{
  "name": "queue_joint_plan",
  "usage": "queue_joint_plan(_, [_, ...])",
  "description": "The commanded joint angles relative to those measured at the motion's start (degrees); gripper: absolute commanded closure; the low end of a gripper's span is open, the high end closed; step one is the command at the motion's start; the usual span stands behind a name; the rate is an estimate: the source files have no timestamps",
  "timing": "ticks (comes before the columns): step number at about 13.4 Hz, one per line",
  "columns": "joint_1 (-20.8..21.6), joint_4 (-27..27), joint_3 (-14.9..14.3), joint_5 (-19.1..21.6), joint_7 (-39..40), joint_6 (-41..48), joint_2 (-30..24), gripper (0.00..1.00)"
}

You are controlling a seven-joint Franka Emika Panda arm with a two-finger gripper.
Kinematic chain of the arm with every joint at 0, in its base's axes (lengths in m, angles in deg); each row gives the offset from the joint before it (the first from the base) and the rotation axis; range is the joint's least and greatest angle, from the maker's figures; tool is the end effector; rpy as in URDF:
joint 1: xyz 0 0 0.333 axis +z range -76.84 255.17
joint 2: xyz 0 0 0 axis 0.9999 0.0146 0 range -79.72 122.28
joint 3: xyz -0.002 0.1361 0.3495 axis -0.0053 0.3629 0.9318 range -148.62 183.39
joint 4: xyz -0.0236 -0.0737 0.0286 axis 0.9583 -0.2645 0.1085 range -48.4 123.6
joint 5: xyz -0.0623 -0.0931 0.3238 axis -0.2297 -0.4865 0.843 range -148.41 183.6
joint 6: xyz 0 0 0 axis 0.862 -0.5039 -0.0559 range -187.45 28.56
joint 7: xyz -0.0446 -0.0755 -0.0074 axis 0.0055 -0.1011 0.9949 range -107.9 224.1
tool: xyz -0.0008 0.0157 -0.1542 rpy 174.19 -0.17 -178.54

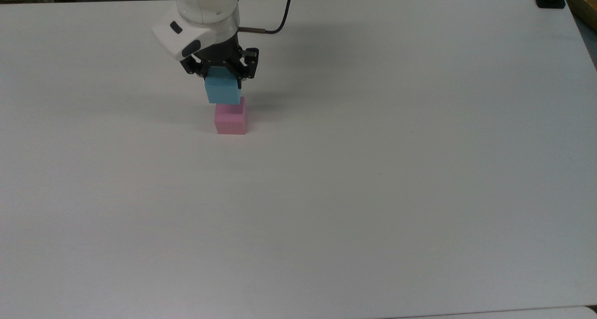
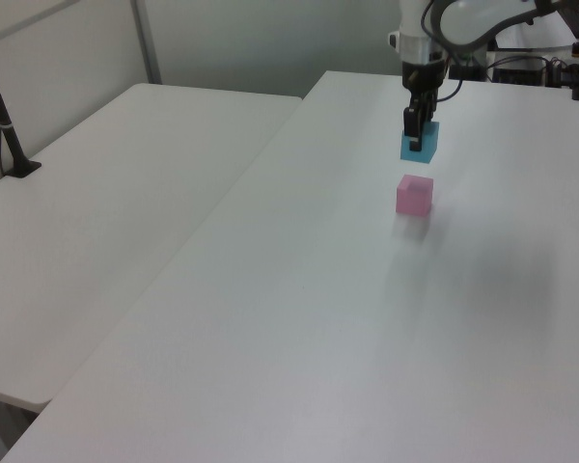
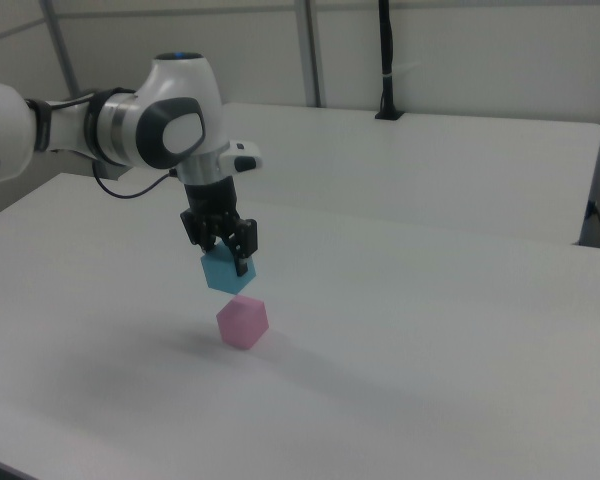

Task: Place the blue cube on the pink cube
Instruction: 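Lower the light-blue cube onto the pink cube's top face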

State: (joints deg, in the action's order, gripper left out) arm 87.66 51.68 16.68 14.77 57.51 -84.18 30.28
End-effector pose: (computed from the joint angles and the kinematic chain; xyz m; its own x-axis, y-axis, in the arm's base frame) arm 0.5622 -0.0268 0.4793 0.9993 -0.0306 -0.0233 -0.0294 -0.9984 0.0476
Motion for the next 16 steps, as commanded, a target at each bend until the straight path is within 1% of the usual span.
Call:
queue_joint_plan(1, [-0.51,2.17,-0.08,-1.21,0.85,-3.74,0.84,0.75])
queue_joint_plan(3, [-0.60,4.54,-0.08,-2.18,1.03,-6.55,0.85,0.75])
queue_joint_plan(4, [-0.60,5.25,-0.08,-2.19,2.07,-7.52,0.85,0.74])
queue_joint_plan(7, [-0.60,5.78,-0.08,-2.10,2.79,-8.06,0.93,0.73])
queue_joint_plan(12, [-0.43,7.10,-0.08,-1.48,-1.60,-8.94,0.93,0.72])
queue_joint_plan(16, [-0.25,8.07,0.01,-1.31,-5.82,-12.45,1.11,0.71])
